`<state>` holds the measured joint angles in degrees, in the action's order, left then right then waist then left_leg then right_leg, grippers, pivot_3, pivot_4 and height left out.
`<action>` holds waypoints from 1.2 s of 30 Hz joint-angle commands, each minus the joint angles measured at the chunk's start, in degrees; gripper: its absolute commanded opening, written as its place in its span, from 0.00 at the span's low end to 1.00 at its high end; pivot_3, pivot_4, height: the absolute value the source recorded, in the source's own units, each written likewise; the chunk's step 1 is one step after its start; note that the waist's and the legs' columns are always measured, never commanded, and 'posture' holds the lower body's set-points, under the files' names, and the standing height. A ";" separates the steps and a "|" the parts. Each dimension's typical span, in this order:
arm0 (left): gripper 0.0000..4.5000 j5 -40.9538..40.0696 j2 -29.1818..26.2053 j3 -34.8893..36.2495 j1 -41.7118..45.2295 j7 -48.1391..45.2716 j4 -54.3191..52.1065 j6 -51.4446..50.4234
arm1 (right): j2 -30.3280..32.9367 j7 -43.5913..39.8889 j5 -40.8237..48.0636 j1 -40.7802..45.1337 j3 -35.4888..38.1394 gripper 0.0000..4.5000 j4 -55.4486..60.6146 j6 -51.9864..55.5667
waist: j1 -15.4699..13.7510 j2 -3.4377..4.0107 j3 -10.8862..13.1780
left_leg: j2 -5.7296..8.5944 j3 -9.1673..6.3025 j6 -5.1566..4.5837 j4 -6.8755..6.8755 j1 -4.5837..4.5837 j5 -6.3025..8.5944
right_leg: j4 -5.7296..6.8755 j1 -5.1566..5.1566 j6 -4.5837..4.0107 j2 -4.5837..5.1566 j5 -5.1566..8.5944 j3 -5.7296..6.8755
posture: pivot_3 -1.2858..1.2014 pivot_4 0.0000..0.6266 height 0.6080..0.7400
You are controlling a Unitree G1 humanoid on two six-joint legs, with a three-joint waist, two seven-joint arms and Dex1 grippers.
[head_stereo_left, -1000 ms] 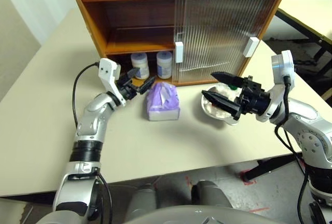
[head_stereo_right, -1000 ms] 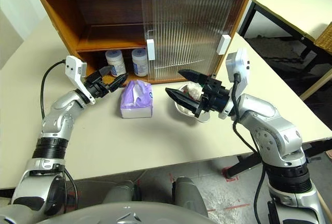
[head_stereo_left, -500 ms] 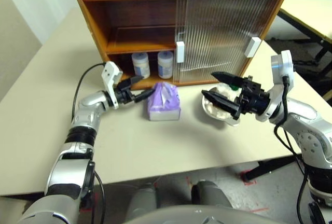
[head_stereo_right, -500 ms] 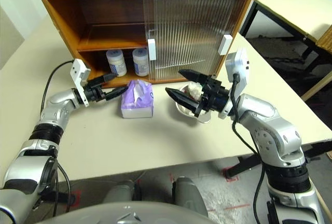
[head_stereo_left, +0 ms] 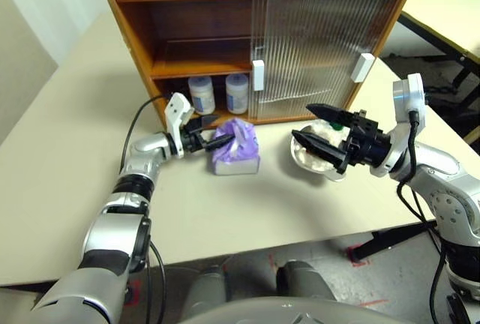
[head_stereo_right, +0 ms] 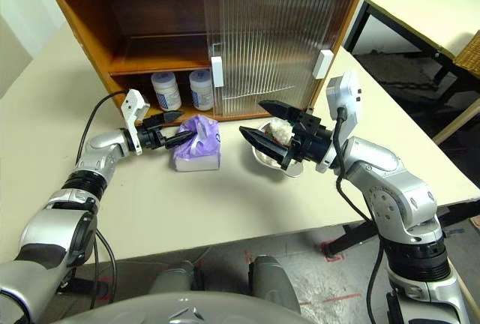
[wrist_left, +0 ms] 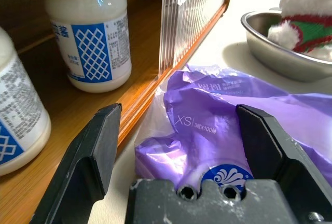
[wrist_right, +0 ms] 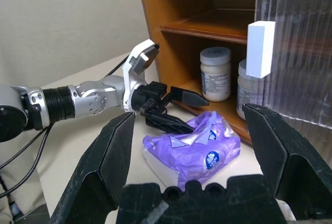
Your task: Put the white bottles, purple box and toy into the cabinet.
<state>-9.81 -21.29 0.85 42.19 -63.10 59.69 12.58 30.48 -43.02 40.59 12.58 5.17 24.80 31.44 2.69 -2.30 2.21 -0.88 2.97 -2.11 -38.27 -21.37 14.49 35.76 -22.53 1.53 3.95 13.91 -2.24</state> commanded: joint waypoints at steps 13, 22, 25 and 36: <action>0.99 5.09 0.98 -1.26 2.66 0.99 7.32 -1.14 | 0.50 1.13 0.67 -0.58 0.74 1.00 2.02 0.13 | 1.08 0.00 0.00 | 0.00 0.00 0.04 0.00 0.01 0.02 | 0.02 0.01 0.10 0.03 0.03 0.00 | 0.47 0.00 1.00; 0.44 4.85 1.25 -0.62 2.72 1.30 7.34 -2.50 | 0.52 1.32 0.65 -0.53 0.81 1.00 1.99 -0.03 | 1.15 0.00 -0.02 | 0.00 0.01 0.12 -0.02 0.01 0.07 | 0.02 0.02 0.14 0.04 0.02 0.00 | 0.46 0.00 1.00; 0.17 4.79 1.24 -0.29 2.75 1.19 7.20 -2.69 | 0.47 1.41 0.65 -0.44 0.79 1.00 2.02 -0.02 | 1.14 0.00 -0.01 | 0.01 0.00 0.10 -0.01 0.01 0.06 | 0.01 0.02 0.13 0.04 0.01 0.00 | 0.46 0.00 1.00; 0.00 -1.28 0.61 3.36 0.97 -3.13 -3.64 -9.48 | 0.32 1.32 0.24 -0.37 0.42 1.00 1.60 -0.34 | 1.22 0.00 -0.01 | 0.00 0.00 0.13 -0.02 0.00 0.08 | 0.01 0.01 0.14 0.04 0.02 0.00 | 0.47 0.00 1.00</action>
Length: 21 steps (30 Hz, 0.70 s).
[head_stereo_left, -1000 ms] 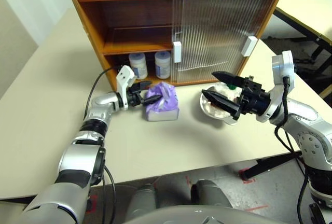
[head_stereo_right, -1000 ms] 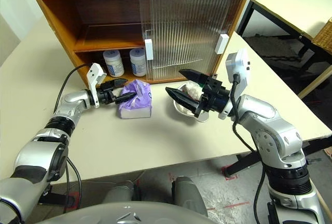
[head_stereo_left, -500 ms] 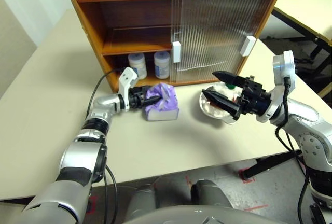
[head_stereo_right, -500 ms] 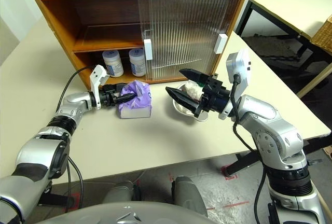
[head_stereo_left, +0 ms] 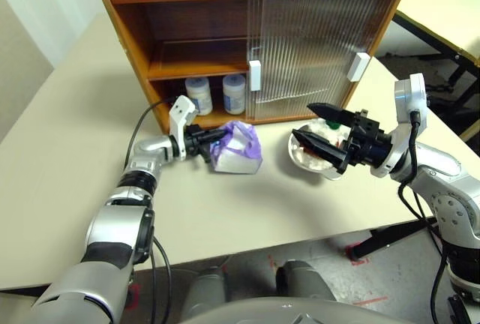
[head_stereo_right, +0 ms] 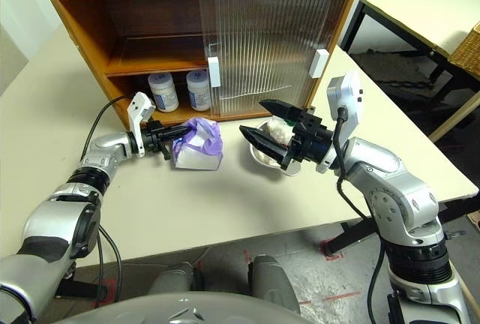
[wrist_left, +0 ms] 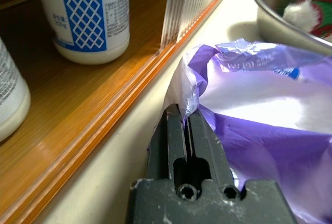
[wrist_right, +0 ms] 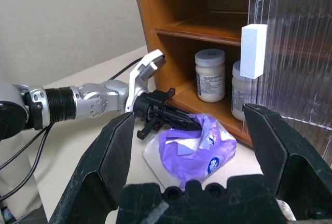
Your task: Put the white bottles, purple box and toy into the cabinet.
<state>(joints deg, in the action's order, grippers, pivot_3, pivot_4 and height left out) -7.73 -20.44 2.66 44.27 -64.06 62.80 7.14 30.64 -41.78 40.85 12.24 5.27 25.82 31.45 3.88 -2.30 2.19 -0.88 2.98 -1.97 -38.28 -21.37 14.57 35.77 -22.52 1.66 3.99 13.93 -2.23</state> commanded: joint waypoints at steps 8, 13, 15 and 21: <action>0.00 -15.21 -3.77 4.57 -12.12 1.51 -44.99 -27.89 | -0.10 -1.50 -0.71 1.08 -0.57 1.00 -1.59 -1.10 | 0.23 0.00 0.00 | -0.07 -0.05 -0.06 0.09 0.02 -0.03 | 0.11 -0.07 -0.14 -0.03 -0.08 -0.03 | 0.49 0.00 1.00; 0.00 -21.95 -5.94 8.37 -15.00 7.45 -58.50 -38.98 | -0.47 -3.08 -1.27 2.21 -1.29 1.00 -3.34 -1.54 | -0.36 0.01 0.00 | -0.06 -0.08 -0.06 0.07 0.05 -0.03 | 0.11 -0.03 -0.12 -0.02 -0.07 -0.02 | 0.50 0.00 1.00; 0.00 -24.65 -6.25 10.70 -14.97 10.75 -62.07 -42.40 | -0.66 -3.84 -1.58 2.78 -1.66 1.00 -4.21 -1.77 | -0.46 0.01 0.01 | -0.04 -0.07 -0.06 0.06 0.08 -0.03 | 0.09 0.01 -0.06 -0.02 -0.03 -0.03 | 0.51 0.00 1.00; 0.00 -27.67 -3.44 16.84 -12.93 23.65 -64.76 -43.82 | -1.36 -5.43 -2.30 4.21 -2.64 1.00 -6.04 -2.27 | -1.54 0.00 0.01 | -0.04 -0.07 -0.08 0.03 0.13 -0.05 | 0.09 0.04 -0.04 -0.04 -0.02 -0.05 | 0.52 0.00 1.00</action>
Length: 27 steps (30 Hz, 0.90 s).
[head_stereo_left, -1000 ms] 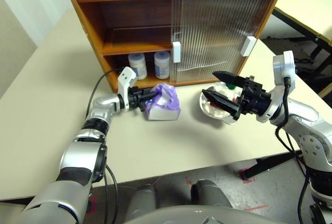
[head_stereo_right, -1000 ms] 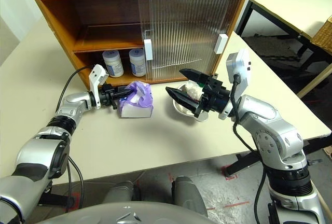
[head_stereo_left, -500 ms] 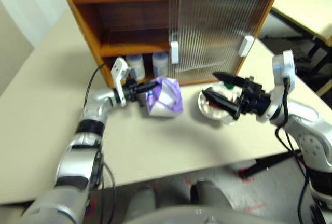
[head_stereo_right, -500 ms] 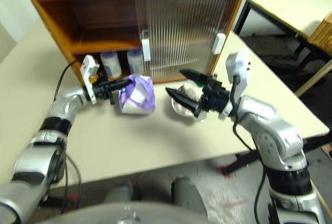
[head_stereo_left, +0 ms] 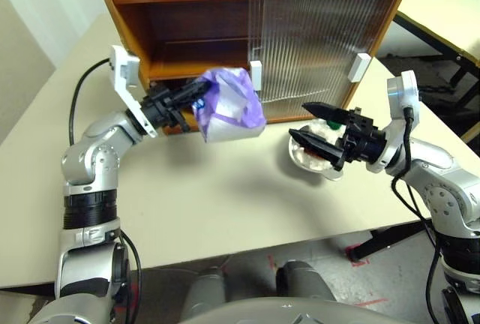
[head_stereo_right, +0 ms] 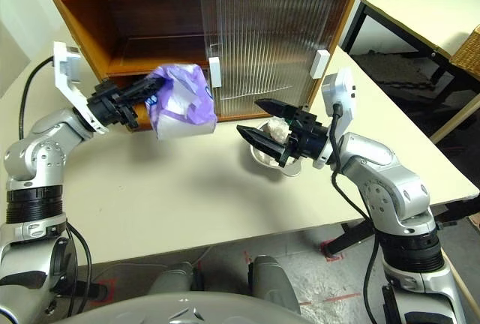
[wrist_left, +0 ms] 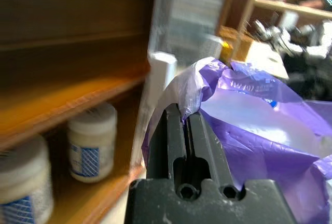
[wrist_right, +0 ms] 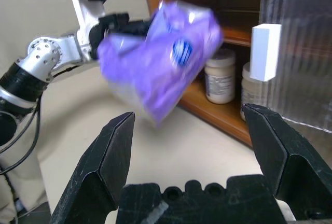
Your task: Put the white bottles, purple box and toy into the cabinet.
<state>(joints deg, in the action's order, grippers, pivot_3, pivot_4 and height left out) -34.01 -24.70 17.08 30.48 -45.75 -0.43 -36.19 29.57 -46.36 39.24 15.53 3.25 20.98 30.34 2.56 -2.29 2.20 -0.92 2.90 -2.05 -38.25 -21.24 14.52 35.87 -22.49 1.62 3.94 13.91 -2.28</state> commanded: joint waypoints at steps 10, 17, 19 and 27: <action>0.00 -0.02 6.97 4.51 4.40 22.99 -2.90 4.83 | -0.53 -2.06 -1.27 1.78 -0.94 1.00 -2.39 -1.23 | -2.16 -0.05 0.02 | 0.06 0.00 0.06 0.00 -0.05 0.03 | -0.05 0.00 -0.12 0.02 -0.08 0.00 | 0.52 0.00 1.00; 0.00 4.21 15.24 2.62 9.16 36.45 -1.36 10.53 | -0.85 -2.01 -1.57 1.58 -0.75 1.00 -2.44 -1.21 | -2.56 -0.06 0.01 | 0.11 0.00 0.15 0.00 -0.08 0.09 | -0.09 0.01 -0.09 0.02 -0.12 -0.01 | 0.52 0.00 1.00; 0.00 6.29 17.73 1.43 9.95 39.81 -0.29 12.55 | -0.91 -1.94 -1.63 1.36 -0.59 1.00 -2.25 -1.23 | -2.47 -0.06 0.01 | 0.11 0.01 0.10 0.01 -0.07 0.06 | -0.09 0.01 -0.10 -0.01 -0.12 -0.02 | 0.52 0.00 1.00; 0.00 11.01 22.69 0.55 11.48 49.18 3.66 17.35 | -1.12 -1.21 -1.64 0.31 -0.19 1.00 -1.34 -1.23 | -2.07 -0.07 0.02 | 0.18 0.00 -0.01 0.00 -0.08 -0.01 | -0.12 0.02 -0.09 -0.04 -0.13 -0.02 | 0.51 0.00 1.00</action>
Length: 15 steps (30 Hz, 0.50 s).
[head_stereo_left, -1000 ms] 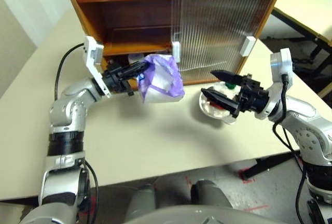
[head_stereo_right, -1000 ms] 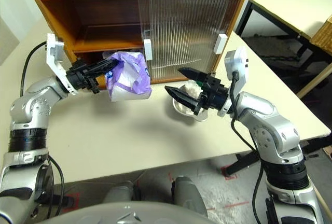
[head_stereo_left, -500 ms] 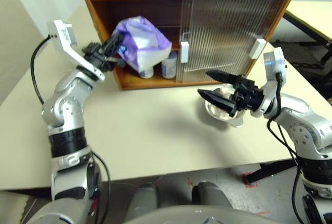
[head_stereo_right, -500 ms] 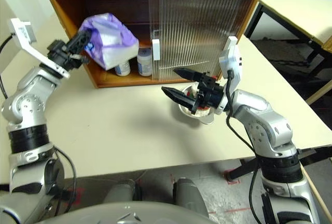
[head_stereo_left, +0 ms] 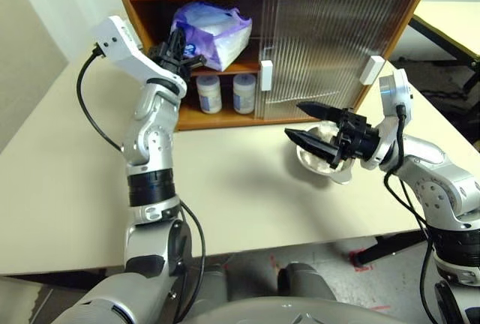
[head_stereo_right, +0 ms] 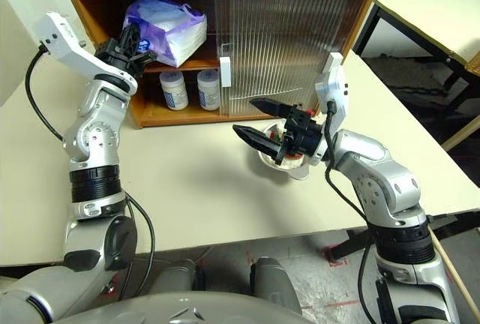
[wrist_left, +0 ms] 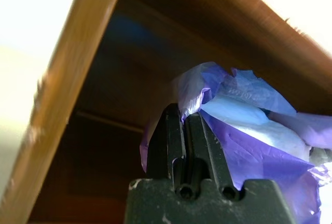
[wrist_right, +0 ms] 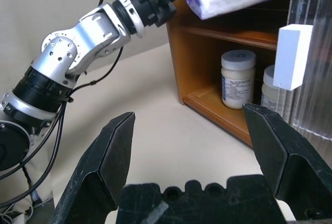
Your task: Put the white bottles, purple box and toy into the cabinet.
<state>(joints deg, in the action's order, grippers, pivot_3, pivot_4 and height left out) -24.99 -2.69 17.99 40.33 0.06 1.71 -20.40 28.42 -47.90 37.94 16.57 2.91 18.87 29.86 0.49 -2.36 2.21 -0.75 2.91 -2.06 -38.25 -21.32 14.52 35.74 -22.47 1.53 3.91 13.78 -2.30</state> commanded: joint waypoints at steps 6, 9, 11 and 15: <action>0.00 6.20 1.78 -1.61 2.68 9.83 2.34 2.45 | -0.09 0.90 -0.30 -1.05 0.17 1.00 1.04 -0.82 | 0.02 -0.01 0.01 | 0.03 0.00 0.00 0.00 -0.01 0.00 | -0.02 0.00 0.00 0.00 0.00 0.01 | 0.51 0.00 1.00; 0.00 7.54 3.19 -1.66 3.64 13.21 3.20 2.18 | -0.29 1.23 -0.23 -1.13 0.03 1.00 1.28 -0.72 | 0.02 -0.02 0.01 | 0.04 -0.01 0.00 0.00 -0.02 0.00 | -0.04 0.01 0.02 0.00 0.00 0.01 | 0.51 0.00 1.00; 0.00 8.57 4.16 -1.64 4.33 15.49 4.29 2.26 | -0.31 1.24 -0.21 -1.05 0.08 1.00 1.17 -0.73 | 0.03 -0.02 0.01 | 0.04 -0.01 0.00 0.00 -0.03 0.00 | -0.07 0.01 0.03 0.00 -0.01 0.02 | 0.51 0.00 1.00; 0.00 9.21 5.92 -1.28 5.73 18.32 6.97 3.00 | -0.26 1.26 -0.14 -1.10 0.23 1.00 1.21 -0.69 | 0.03 -0.02 0.01 | 0.08 -0.01 0.00 0.00 -0.03 0.00 | -0.10 0.01 0.04 0.00 -0.01 0.02 | 0.51 0.00 1.00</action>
<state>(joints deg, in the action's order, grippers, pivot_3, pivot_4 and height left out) -16.38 2.60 16.87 44.79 17.11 6.84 -17.96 28.14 -46.89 37.93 15.72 2.92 19.22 29.86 0.52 -2.39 2.23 -0.67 2.90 -2.06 -38.25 -21.36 14.52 35.64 -22.45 1.57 3.90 13.77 -2.28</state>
